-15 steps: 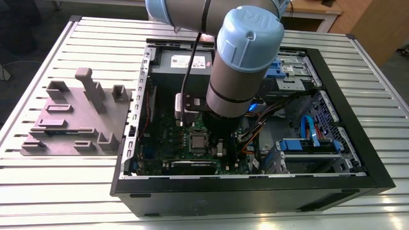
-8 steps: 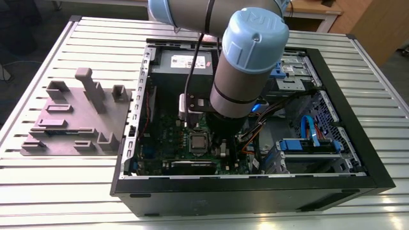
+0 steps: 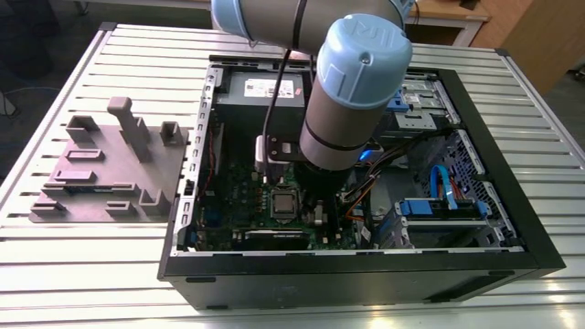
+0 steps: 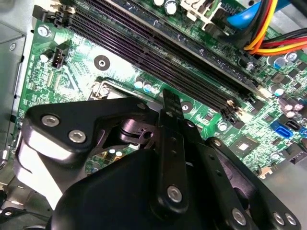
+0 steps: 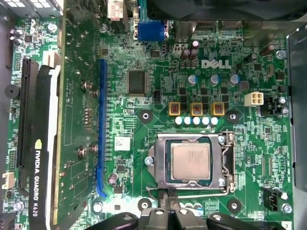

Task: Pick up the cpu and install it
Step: 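Install the first cpu locking lever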

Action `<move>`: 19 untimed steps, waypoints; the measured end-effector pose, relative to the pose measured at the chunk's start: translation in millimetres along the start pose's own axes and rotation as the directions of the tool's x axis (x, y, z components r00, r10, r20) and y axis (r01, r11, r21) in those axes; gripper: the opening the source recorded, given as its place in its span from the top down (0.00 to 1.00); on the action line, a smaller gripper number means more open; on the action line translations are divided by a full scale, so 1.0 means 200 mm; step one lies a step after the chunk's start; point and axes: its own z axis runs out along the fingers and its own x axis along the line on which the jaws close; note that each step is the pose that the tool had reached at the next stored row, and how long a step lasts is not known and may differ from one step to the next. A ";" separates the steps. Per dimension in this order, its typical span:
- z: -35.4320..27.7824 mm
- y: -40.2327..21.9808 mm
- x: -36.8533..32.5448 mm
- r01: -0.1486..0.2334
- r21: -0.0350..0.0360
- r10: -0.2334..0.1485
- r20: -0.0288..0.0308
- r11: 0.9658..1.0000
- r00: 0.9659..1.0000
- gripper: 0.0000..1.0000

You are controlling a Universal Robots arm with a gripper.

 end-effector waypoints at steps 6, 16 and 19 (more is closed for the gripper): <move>-0.025 0.006 -0.001 0.001 0.000 -0.001 0.015 1.000 1.000 0.89; -0.086 0.009 -0.002 0.001 0.000 -0.001 0.018 1.000 1.000 0.89; -0.088 0.009 -0.001 0.001 0.000 -0.001 0.019 1.000 1.000 0.89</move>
